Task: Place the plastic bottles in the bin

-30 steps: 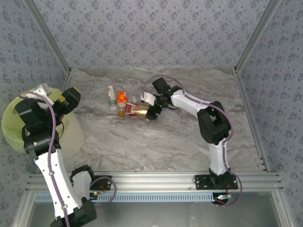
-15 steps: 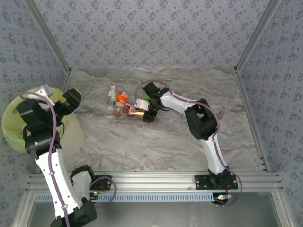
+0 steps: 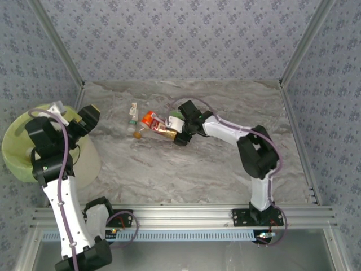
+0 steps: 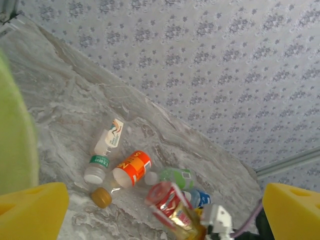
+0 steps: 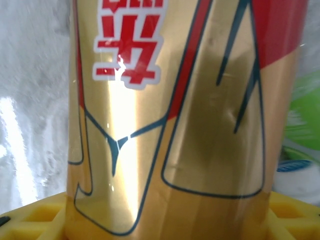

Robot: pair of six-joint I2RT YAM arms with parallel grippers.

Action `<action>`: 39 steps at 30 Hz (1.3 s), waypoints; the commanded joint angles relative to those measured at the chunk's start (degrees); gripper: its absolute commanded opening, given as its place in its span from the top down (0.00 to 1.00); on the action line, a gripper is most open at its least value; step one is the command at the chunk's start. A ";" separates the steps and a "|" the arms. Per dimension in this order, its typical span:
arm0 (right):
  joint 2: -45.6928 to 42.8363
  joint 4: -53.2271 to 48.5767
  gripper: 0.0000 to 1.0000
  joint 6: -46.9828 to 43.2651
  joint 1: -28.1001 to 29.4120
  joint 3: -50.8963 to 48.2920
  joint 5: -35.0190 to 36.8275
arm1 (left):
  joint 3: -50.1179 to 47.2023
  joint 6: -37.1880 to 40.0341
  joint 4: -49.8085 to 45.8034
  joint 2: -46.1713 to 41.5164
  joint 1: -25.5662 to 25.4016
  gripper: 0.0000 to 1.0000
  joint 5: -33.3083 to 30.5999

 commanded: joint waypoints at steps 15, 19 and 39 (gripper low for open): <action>-24.26 34.09 0.54 34.11 2.14 -24.40 -1.09 | -1.99 -4.35 13.31 8.84 -30.07 0.01 -10.73; -24.12 36.17 0.52 34.70 3.07 -24.05 -5.73 | 1.77 0.41 10.03 12.45 -35.81 0.01 -12.85; -19.89 40.90 0.51 35.33 8.55 -16.68 -11.14 | 4.35 0.36 15.07 20.99 -43.52 0.04 -19.34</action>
